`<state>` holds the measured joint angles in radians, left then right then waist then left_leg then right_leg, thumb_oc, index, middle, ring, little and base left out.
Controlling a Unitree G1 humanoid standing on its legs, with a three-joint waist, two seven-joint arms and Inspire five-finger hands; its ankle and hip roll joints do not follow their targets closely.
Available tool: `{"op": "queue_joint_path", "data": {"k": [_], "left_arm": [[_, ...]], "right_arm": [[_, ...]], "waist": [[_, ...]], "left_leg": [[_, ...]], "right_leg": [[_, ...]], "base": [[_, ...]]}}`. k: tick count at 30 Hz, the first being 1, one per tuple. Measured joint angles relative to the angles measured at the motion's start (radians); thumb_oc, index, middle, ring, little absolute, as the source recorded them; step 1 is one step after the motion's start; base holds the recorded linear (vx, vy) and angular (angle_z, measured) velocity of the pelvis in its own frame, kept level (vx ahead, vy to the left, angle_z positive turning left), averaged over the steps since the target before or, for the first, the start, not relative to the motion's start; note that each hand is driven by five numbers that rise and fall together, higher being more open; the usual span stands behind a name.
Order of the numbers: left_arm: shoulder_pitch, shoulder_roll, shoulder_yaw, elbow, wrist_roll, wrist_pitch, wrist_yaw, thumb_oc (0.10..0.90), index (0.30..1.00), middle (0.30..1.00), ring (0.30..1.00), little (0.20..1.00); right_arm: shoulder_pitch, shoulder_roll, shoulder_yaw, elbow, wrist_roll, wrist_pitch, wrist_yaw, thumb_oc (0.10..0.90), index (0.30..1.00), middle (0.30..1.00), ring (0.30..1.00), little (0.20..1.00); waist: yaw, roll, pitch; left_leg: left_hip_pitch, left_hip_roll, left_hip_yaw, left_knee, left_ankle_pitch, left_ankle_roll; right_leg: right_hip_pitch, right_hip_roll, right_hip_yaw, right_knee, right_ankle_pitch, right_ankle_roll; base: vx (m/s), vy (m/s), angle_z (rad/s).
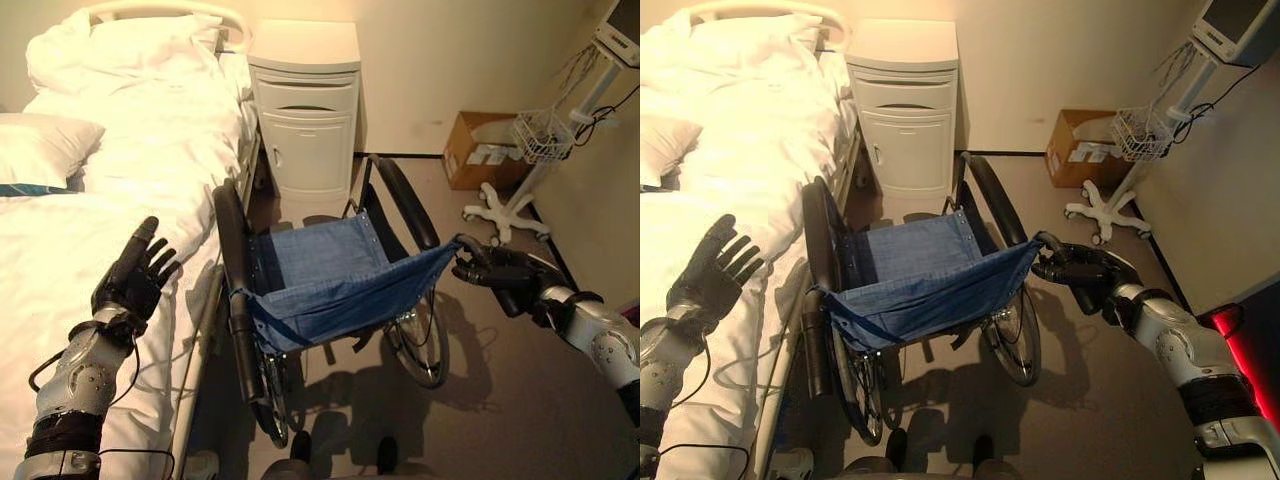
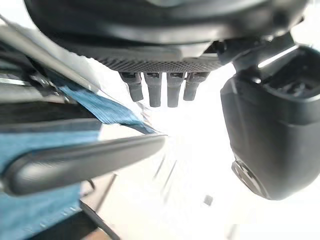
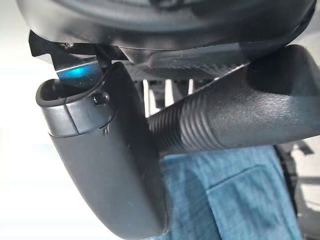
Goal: Push the wheelchair next to the bed
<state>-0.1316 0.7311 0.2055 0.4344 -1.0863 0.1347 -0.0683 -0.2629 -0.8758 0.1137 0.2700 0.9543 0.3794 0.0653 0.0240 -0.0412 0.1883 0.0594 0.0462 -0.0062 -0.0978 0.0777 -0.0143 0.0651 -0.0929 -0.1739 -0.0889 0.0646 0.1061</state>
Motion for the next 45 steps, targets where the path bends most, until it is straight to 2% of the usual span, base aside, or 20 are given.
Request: {"op": "queue_joint_path", "data": {"k": [3, 7, 11, 20, 25, 26, 29, 30, 35, 39, 41, 44, 45], "left_arm": [[0.001, -0.033, 0.002, 0.011, -0.072, -0.011, -0.018, 0.8, 0.9, 0.9, 0.9, 0.9], [0.011, -0.075, 0.008, 0.064, -0.095, -0.01, -0.044, 0.8, 0.9, 0.9, 0.9, 0.9], [0.055, -0.123, 0.011, 0.121, -0.095, -0.005, -0.096, 0.8, 0.9, 0.9, 0.9, 0.9], [0.108, -0.173, 0.01, 0.145, -0.062, -0.005, -0.154, 0.8, 0.9, 0.9, 0.9, 0.9], [0.121, -0.202, 0.0, 0.156, -0.044, -0.012, -0.241, 0.8, 0.9, 0.9, 0.9, 0.9], [0.124, -0.209, 0.0, 0.158, -0.043, -0.014, -0.252, 0.8, 0.9, 0.9, 0.9, 0.9], [0.144, -0.263, -0.008, 0.175, -0.026, -0.014, -0.3, 0.8, 0.9, 0.9, 0.9, 0.9], [0.145, -0.271, -0.009, 0.178, -0.026, -0.013, -0.304, 0.8, 0.9, 0.9, 0.9, 0.9], [0.156, -0.328, -0.024, 0.199, -0.026, -0.025, -0.337, 0.8, 0.9, 0.9, 0.9, 0.9], [0.167, -0.329, -0.026, 0.222, -0.027, -0.024, -0.345, 0.8, 0.9, 0.9, 0.9, 0.9], [0.168, -0.33, -0.026, 0.236, -0.027, -0.023, -0.348, 0.8, 0.9, 0.9, 0.9, 0.9], [0.173, -0.335, -0.026, 0.257, -0.028, -0.022, -0.367, 0.8, 0.9, 0.9, 0.9, 0.9], [0.172, -0.342, -0.026, 0.267, -0.028, -0.022, -0.375, 0.8, 0.9, 0.9, 0.9, 0.9]], "right_arm": [[0.036, -0.002, -0.028, 0.003, 0.086, -0.004, -0.001, 0.8, 0.9, 0.9, 0.9, 0.9], [0.062, -0.004, -0.038, 0.009, 0.214, -0.004, -0.009, 0.8, 0.9, 0.9, 0.9, 0.9], [0.1, -0.002, -0.052, 0.039, 0.425, -0.003, -0.018, 0.8, 0.9, 0.9, 0.9, 0.9], [0.111, 0.021, -0.062, 0.044, 0.565, -0.003, -0.033, 0.8, 0.9, 0.9, 0.9, 0.9], [0.113, 0.042, -0.063, 0.052, 0.705, -0.003, -0.034, 0.8, 0.9, 0.9, 0.9, 0.9], [0.113, 0.057, -0.069, 0.058, 0.716, -0.003, -0.034, 0.8, 0.9, 0.9, 0.9, 0.9], [0.117, 0.205, -0.147, 0.074, 0.756, -0.006, -0.038, 0.8, 0.9, 0.9, 0.9, 0.9], [0.117, 0.218, -0.15, 0.074, 0.769, -0.009, -0.038, 0.8, 0.9, 0.9, 0.9, 0.9], [0.117, 0.359, -0.193, 0.076, 0.798, -0.072, -0.038, 0.8, 0.9, 0.9, 0.9, 0.9], [0.117, 0.396, -0.225, 0.084, 0.824, -0.108, -0.031, 0.8, 0.9, 0.9, 0.9, 0.9], [0.117, 0.412, -0.248, 0.102, 0.825, -0.163, -0.002, 0.8, 0.9, 0.9, 0.9, 0.9], [0.121, 0.416, -0.316, 0.154, 0.826, -0.221, 0.093, 0.8, 0.9, 0.9, 0.9, 0.9], [0.12, 0.42, -0.37, 0.159, 0.868, -0.24, 0.13, 0.8, 0.9, 0.9, 0.9, 0.9]], "waist": [[0.007, 0.0, 0.0], [0.005, 0.0, 0.0], [0.003, 0.001, 0.0], [0.007, 0.003, 0.001], [0.003, 0.005, 0.001], [0.003, 0.005, 0.002], [-0.005, 0.006, 0.002], [-0.005, 0.006, 0.002], [-0.003, 0.007, 0.002], [0.004, 0.009, 0.002], [0.008, 0.009, 0.001], [0.008, 0.01, 0.001], [0.008, 0.011, 0.001]], "left_leg": [[-0.001, 0.001, -0.001, 0.0, 0.001, 0.002], [-0.001, 0.003, 0.0, 0.0, 0.002, 0.003], [0.0, 0.002, 0.002, 0.0, 0.005, -0.002], [0.001, 0.0, 0.008, 0.0, 0.003, 0.001], [0.002, 0.0, 0.011, 0.0, 0.004, 0.0], [0.002, 0.0, 0.011, 0.0, 0.004, -0.001], [0.005, 0.0, 0.016, 0.0, 0.005, -0.001], [0.006, 0.0, 0.018, 0.0, 0.004, -0.001], [0.012, 0.001, 0.035, 0.0, 0.0, 0.002], [0.011, 0.001, 0.037, 0.0, -0.002, -0.001], [0.011, 0.0, 0.037, 0.0, -0.002, -0.001], [0.011, -0.003, 0.039, 0.0, 0.002, 0.002], [0.012, -0.004, 0.039, 0.0, 0.002, 0.002]], "right_leg": [[0.0, 0.0, 0.0, 0.0, 0.002, -0.003], [0.0, 0.004, -0.001, 0.0, 0.002, -0.004], [0.0, 0.005, -0.001, 0.0, 0.0, -0.003], [-0.001, 0.003, 0.005, 0.0, 0.0, -0.002], [-0.003, 0.003, 0.007, 0.0, 0.0, -0.001], [-0.003, 0.003, 0.008, 0.0, 0.0, -0.001], [-0.003, 0.004, 0.014, 0.0, 0.0, -0.001], [-0.003, 0.004, 0.016, 0.0, 0.001, -0.001], [-0.003, 0.004, 0.03, 0.0, 0.002, 0.0], [-0.003, 0.002, 0.032, 0.0, 0.002, 0.0], [-0.003, 0.001, 0.032, 0.0, 0.003, 0.0], [-0.003, -0.001, 0.034, 0.0, 0.004, 0.003], [-0.003, -0.001, 0.034, 0.0, 0.004, 0.003]], "base": [[0.0, 0.0, 0.0], [0.0, 0.0, 0.0], [0.0, 0.0, 0.0], [-0.02, 0.003, -0.01], [0.0, 0.0, 0.0], [0.0, 0.0, 0.0], [-0.01, 0.008, -0.05], [-0.01, 0.009, -0.09], [-0.01, 0.002, -0.08], [0.0, 0.001, 0.02], [0.0, 0.0, 0.0], [0.0, 0.0, 0.0], [0.0, 0.0, 0.0]]}}
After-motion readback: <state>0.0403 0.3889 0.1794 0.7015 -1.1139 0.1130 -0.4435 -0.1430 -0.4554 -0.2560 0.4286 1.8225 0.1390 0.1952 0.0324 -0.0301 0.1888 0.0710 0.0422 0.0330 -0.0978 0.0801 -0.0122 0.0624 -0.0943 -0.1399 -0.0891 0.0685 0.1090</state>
